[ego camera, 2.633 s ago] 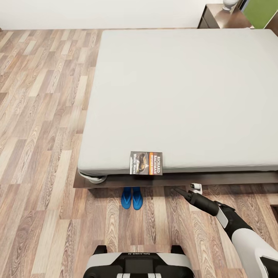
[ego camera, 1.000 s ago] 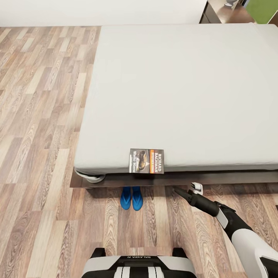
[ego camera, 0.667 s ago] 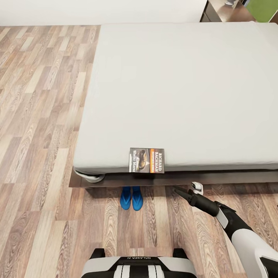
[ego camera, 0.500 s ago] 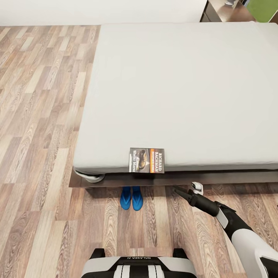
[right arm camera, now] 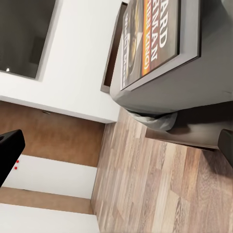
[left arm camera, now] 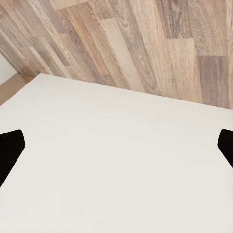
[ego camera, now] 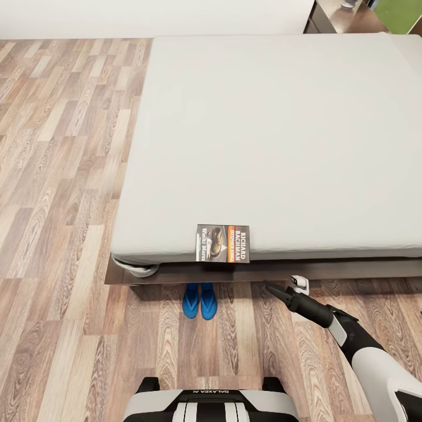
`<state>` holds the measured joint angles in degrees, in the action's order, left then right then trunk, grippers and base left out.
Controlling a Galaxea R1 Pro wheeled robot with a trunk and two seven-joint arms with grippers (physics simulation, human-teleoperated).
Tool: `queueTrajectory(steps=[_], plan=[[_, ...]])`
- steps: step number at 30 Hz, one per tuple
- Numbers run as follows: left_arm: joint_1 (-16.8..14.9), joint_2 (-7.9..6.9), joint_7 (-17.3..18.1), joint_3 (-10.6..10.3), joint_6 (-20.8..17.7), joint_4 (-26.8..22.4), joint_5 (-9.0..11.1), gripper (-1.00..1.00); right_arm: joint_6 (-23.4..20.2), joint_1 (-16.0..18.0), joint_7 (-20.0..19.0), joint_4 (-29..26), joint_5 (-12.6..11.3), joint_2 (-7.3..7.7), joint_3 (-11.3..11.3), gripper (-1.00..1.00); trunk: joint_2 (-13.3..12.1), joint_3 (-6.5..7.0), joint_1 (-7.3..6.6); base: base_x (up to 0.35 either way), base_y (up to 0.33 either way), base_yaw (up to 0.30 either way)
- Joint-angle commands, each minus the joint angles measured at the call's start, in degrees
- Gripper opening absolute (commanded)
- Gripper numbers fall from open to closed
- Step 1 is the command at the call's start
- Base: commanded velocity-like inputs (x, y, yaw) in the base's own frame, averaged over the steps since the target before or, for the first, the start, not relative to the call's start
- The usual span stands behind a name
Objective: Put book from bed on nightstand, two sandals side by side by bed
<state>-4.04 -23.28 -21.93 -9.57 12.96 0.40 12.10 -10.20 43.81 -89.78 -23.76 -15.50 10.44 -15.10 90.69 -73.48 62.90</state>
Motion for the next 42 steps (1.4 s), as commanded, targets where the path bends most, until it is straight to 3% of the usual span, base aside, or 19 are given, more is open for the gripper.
queueTrajectory(steps=[1, 23, 36, 42], plan=[[-0.02, 0.0, -0.07, -0.49, 0.2, 0.04, 0.55, 1.0, -0.6, 0.02, -0.22, 0.01, -0.02, 0.0, -0.08, 1.0, 0.01, -0.02, 0.0, 0.0, 0.0, 0.0], [-0.03, -0.02, -0.12, -0.48, 0.14, 0.06, 0.55, 1.0, -0.61, 0.18, -0.22, 0.02, -0.01, -0.02, -0.19, 1.0, 0.01, -0.02, 0.0, 0.0, 0.0, 0.0], [-0.49, 4.09, -1.06, 0.11, -0.51, 0.21, 0.79, 1.0, -4.49, -4.05, 0.1, -0.69, 0.38, -0.14, -0.19, 1.0, 0.01, -0.02, 0.0, 0.0, 0.0, 0.0], [-0.51, 4.35, -1.09, 0.11, -0.52, 0.22, 0.81, 1.0, -5.45, -5.31, 0.12, -0.74, 0.43, -0.15, -0.19, 1.0, 0.01, -0.02, 0.0, 0.0, 0.0, 0.0]])
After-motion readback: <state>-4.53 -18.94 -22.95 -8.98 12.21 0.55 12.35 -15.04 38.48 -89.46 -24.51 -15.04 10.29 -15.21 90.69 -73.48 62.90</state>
